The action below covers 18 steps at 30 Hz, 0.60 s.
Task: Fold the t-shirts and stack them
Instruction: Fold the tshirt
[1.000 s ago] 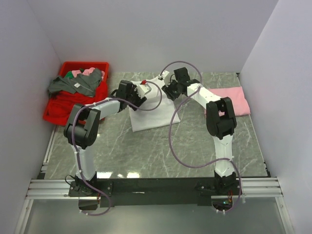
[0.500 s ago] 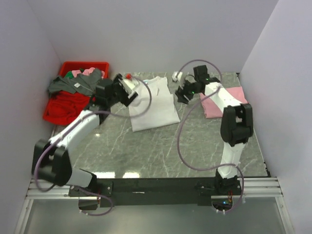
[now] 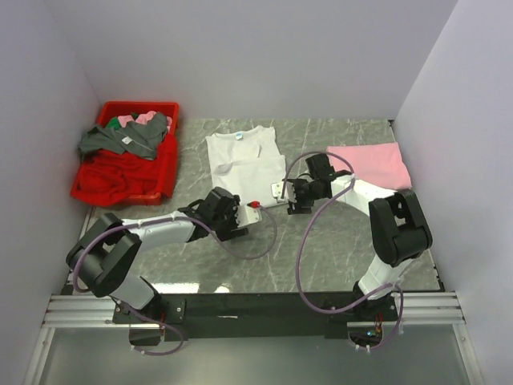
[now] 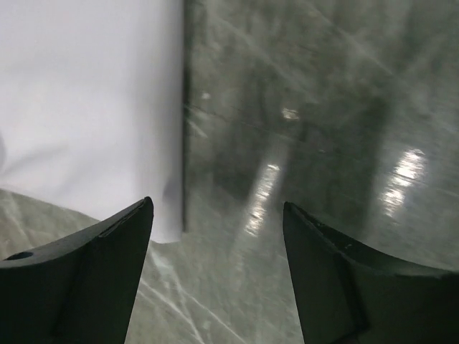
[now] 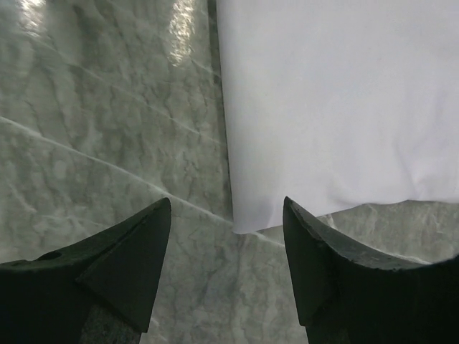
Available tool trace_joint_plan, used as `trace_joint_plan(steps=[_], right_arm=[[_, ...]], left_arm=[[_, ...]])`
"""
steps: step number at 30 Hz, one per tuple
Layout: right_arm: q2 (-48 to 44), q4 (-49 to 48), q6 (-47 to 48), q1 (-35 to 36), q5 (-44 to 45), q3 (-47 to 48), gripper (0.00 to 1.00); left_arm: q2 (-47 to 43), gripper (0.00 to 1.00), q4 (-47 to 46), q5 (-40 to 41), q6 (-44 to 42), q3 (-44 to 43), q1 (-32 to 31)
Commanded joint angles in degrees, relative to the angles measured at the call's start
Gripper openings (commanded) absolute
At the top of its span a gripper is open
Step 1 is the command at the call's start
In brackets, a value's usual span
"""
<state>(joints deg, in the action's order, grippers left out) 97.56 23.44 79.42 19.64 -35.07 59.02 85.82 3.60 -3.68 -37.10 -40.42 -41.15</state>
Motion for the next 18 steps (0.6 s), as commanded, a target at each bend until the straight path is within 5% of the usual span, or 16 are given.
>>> trace_joint_plan(steps=[1, 8, 18], right_arm=[[-2.46, -10.24, 2.85, 1.71, 4.56, -2.33, 0.7], [1.58, -14.21, 1.62, 4.09, 10.28, -1.55, 0.69], [3.25, -11.93, 4.08, 4.53, 9.23, -1.54, 0.64]], left_arm=[[1.98, 0.77, -6.22, 5.07, -1.39, -1.41, 0.98], [6.11, 0.77, -10.19, 7.73, -1.48, -2.2, 2.82], [9.98, 0.57, -9.48, 7.99, -0.86, -3.44, 4.23]])
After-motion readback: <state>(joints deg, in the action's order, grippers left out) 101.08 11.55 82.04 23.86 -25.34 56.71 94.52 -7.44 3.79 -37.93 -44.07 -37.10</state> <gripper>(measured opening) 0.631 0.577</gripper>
